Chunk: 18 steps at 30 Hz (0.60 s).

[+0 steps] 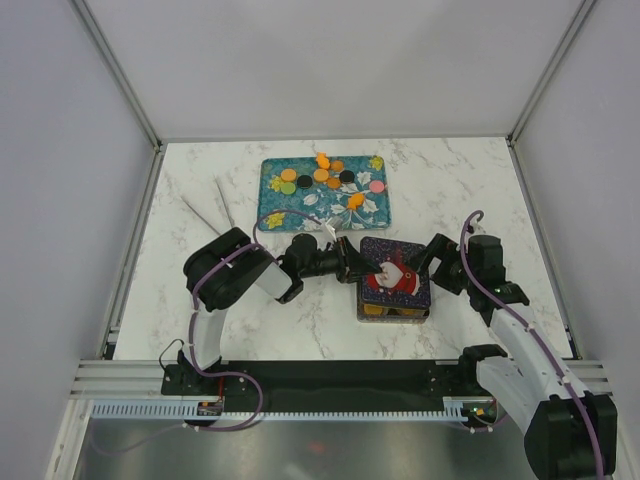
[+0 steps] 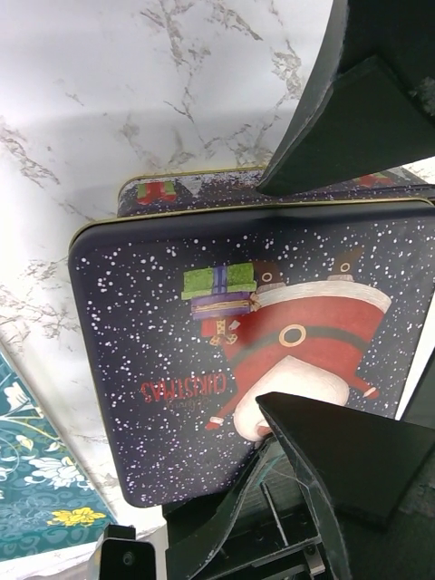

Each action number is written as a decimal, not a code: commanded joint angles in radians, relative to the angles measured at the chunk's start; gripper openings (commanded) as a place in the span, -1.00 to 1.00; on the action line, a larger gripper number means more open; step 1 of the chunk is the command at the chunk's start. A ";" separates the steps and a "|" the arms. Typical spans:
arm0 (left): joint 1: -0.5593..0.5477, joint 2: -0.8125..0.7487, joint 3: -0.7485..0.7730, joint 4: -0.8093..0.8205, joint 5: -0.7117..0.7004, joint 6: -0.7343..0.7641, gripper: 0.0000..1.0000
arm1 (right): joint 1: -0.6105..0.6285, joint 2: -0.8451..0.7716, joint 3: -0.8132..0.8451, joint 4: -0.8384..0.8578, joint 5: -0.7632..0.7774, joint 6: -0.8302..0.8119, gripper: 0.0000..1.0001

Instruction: Pack the cookies

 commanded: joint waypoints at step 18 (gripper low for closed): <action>-0.031 -0.032 -0.007 -0.046 -0.033 0.025 -0.95 | -0.003 0.006 -0.032 0.067 -0.011 0.008 0.96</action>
